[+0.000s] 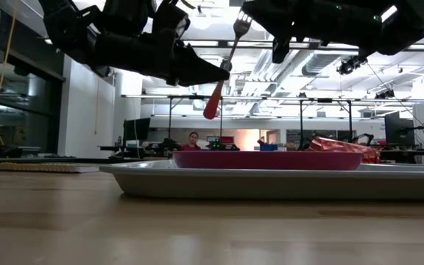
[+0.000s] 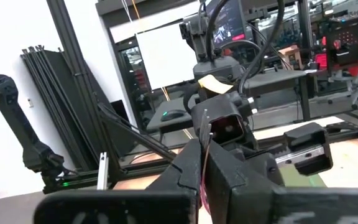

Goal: Pick and place plate/cup/fork/spoon on tray
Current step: Put the fork on the tray at the top of the plate

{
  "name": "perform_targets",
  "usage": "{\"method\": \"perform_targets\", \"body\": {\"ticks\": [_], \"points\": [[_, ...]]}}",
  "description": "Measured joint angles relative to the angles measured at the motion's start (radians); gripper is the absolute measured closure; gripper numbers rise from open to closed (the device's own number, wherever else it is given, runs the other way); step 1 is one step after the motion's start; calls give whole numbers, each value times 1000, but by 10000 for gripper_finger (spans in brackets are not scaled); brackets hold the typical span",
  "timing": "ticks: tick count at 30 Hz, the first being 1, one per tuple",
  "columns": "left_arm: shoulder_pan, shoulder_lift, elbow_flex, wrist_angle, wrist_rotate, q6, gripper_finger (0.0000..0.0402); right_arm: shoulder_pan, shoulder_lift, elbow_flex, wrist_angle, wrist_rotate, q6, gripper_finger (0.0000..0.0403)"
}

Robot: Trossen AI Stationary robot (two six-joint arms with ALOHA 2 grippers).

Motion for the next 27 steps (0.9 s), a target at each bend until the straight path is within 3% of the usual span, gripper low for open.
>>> {"method": "perform_targets", "body": {"ticks": [7,17,23,27], "points": [[-1,-42,2,-87,-108,4,396,-6,-2,0,-2,8,10,387],[-1,-186,-26,-288,-221,-29,400,-41,-35,0,-53,60,-41,237],[1,-226,-46,-338,-341,-52,400,-77,-160,-1,-278,43,-64,190],[3,-208,-39,-398,-538,-101,401,-82,-271,-1,-449,50,-96,188]]}}
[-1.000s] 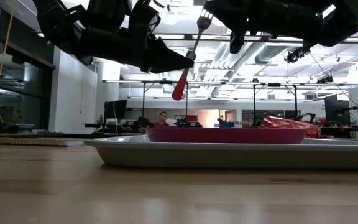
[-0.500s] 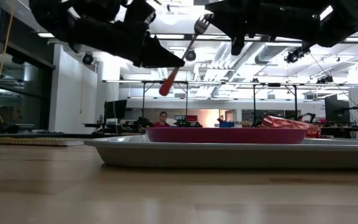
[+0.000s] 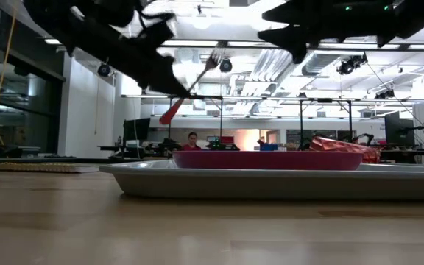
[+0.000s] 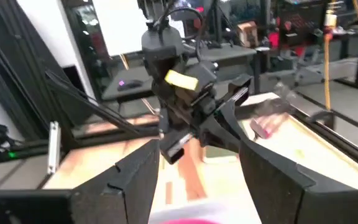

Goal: Pick and place plate/cup/fork/spoon on tray
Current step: Put the fork on the tray at the top of the plate

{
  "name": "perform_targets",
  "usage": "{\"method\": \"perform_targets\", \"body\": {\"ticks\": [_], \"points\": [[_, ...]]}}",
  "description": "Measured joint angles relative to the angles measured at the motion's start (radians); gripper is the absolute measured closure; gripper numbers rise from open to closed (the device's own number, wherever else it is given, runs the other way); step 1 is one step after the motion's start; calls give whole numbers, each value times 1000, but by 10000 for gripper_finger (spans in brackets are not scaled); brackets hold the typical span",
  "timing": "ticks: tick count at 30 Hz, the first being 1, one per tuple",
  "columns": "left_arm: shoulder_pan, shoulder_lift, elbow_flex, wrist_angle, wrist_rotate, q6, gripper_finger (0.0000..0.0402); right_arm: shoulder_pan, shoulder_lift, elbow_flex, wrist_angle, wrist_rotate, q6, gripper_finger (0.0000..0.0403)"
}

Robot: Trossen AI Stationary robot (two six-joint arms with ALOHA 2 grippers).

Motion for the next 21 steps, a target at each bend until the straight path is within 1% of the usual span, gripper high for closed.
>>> {"method": "perform_targets", "body": {"ticks": [2,4,5,7,11,12,15,17,21], "points": [[23,31,30,-63,-6,3,401,5,-47,-2,-60,34,-17,188],[55,75,93,-117,38,25,401,15,-81,-2,-92,71,-36,188],[72,102,138,-147,65,32,401,18,-98,-2,-116,88,-44,188],[103,164,244,-263,101,38,401,27,-120,-2,-136,117,-54,188],[146,328,461,-533,118,61,401,34,-154,-3,-189,131,-66,188],[152,369,510,-579,120,61,401,33,-158,-3,-193,131,-66,188],[163,471,622,-647,127,64,401,33,-163,-3,-204,131,-66,188],[167,527,677,-661,135,83,401,33,-163,-3,-209,131,-66,188],[171,584,749,-711,162,109,401,33,-162,-3,-219,132,-64,188]]}}
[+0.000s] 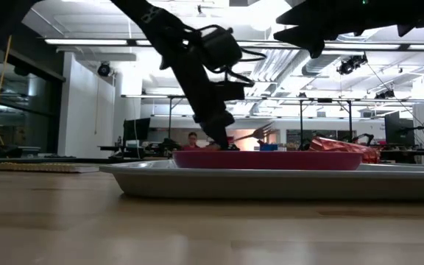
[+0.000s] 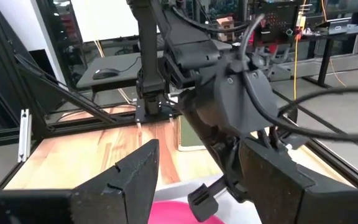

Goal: Pick and place plate/cup/fork/spoon on tray
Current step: Put the fork on the tray at the top of the plate

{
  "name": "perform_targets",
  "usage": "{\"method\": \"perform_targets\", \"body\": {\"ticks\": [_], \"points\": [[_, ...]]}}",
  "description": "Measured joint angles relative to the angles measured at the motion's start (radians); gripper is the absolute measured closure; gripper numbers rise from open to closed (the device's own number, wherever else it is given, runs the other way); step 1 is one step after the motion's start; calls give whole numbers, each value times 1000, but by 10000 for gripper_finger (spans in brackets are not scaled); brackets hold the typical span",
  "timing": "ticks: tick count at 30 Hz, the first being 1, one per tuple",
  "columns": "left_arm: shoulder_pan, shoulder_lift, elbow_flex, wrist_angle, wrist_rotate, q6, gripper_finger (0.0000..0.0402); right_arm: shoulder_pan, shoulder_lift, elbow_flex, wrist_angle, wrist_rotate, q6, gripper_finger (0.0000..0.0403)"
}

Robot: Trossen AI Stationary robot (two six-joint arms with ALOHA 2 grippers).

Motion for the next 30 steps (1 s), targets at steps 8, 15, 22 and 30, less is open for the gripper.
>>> {"method": "perform_targets", "body": {"ticks": [8,15,22,30], "points": [[23,18,21,-32,75,7,401,0,-1,0,4,0,1,188],[48,20,21,-24,108,-4,401,0,0,0,7,34,2,188],[46,72,22,40,149,20,401,0,0,0,9,34,10,188],[45,84,22,44,134,25,401,0,0,0,13,35,13,188]]}}
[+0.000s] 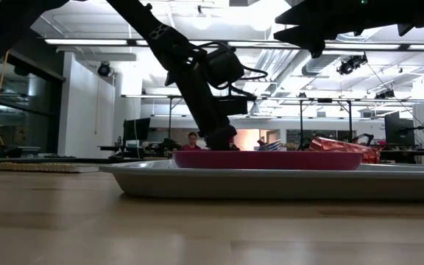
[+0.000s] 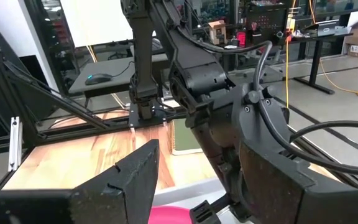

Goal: Pick and place plate/cup/fork/spoon on tray
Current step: Put the fork on the tray at the top of the plate

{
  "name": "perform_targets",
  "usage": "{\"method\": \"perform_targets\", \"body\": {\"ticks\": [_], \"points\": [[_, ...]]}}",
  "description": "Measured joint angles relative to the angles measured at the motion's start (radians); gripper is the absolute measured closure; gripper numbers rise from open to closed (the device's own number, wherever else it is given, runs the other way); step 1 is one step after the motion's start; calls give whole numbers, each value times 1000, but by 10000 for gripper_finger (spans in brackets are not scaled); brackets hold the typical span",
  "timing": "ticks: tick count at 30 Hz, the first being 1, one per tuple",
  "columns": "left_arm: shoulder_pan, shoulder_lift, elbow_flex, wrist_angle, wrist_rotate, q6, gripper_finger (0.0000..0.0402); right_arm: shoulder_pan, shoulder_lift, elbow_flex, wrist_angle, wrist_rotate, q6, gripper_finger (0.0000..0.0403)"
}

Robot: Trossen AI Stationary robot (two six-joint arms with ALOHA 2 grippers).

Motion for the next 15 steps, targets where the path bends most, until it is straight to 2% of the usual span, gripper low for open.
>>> {"method": "perform_targets", "body": {"ticks": [15], "points": [[0,0,0,0,-1,-10,401,0,0,0,0,0,7,188]]}}
